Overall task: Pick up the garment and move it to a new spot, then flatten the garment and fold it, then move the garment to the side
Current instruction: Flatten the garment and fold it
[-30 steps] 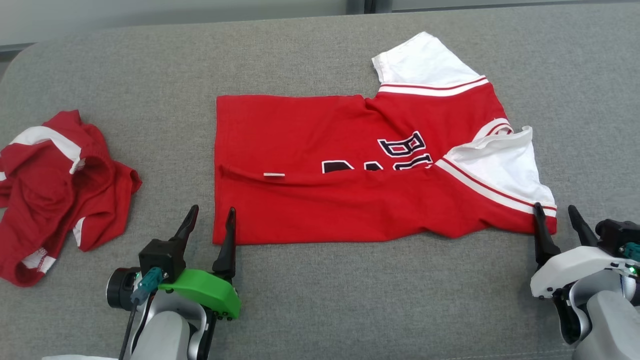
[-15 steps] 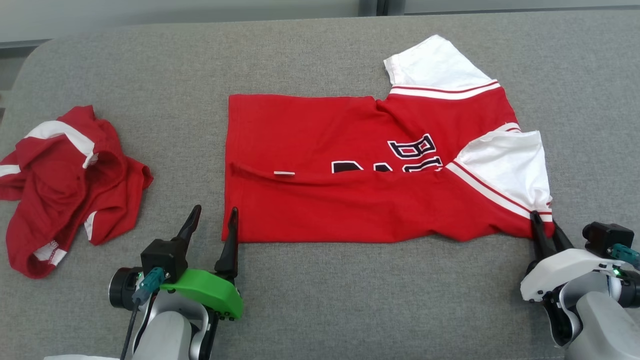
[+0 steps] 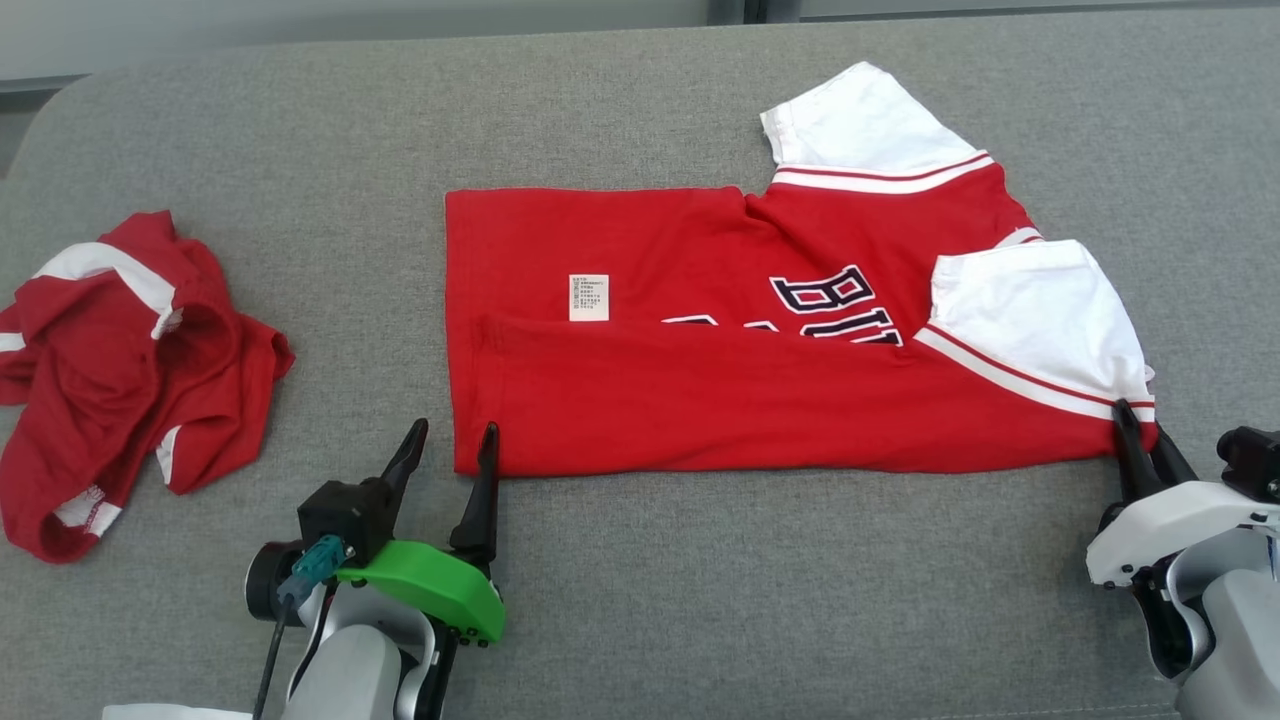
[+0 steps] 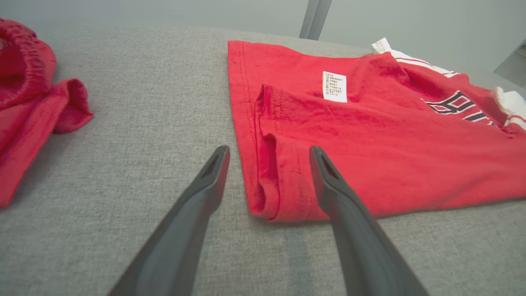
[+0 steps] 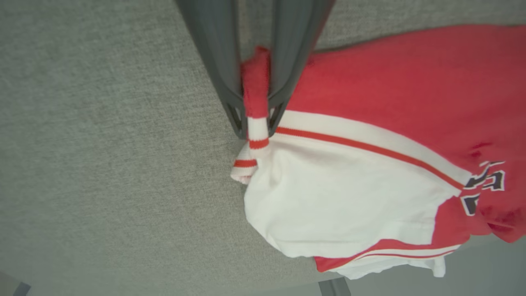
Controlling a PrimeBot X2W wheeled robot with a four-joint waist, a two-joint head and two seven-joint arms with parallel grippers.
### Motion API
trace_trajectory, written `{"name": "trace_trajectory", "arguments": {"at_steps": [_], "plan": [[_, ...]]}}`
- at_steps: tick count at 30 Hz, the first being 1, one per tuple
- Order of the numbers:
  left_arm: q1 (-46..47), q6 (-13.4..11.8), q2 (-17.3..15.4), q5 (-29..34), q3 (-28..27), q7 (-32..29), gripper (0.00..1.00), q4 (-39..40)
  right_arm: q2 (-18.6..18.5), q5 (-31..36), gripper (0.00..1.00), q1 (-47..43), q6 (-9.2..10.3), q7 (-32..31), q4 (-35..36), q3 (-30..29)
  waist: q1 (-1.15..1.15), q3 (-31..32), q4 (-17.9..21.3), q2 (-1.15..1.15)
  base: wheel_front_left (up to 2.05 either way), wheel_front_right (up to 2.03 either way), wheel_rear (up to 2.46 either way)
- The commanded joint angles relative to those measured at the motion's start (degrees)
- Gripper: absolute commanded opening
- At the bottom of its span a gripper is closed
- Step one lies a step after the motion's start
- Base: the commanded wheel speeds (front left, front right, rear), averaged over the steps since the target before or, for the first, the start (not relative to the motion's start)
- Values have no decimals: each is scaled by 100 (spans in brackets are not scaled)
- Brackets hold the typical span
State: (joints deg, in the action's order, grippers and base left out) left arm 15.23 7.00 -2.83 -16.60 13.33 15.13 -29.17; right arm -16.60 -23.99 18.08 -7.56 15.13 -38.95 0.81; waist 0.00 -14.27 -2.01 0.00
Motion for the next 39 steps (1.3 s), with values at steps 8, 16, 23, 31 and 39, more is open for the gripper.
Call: {"name": "trace_trajectory", "arguments": {"at_steps": [8, 16, 23, 31, 39], "plan": [[271, 54, -15, -315, 227, 0, 100, -262, 24, 55, 0, 81, 13, -1, 172, 132, 0, -123, 67, 0, 0, 0, 0], [366, 56, -15, -480, 363, 0, 100, -520, -5, 59, 0, 137, 13, -1, 215, 178, 0, -152, 136, 0, 0, 0, 0], [430, 54, -15, -664, 508, 0, 100, -711, 4, 63, 0, 117, 13, -1, 228, 166, 0, -137, 140, 0, 0, 0, 0], [450, 55, -17, -751, 530, -2, 0, -734, 36, 63, 0, 164, 12, -1, 228, 225, 0, -93, 140, 0, 0, 0, 0], [117, 42, -20, -827, 357, -1, 0, -369, 19, 111, 0, -20, 13, -1, 261, 130, 0, 123, 17, 0, 0, 0, 0]]}}
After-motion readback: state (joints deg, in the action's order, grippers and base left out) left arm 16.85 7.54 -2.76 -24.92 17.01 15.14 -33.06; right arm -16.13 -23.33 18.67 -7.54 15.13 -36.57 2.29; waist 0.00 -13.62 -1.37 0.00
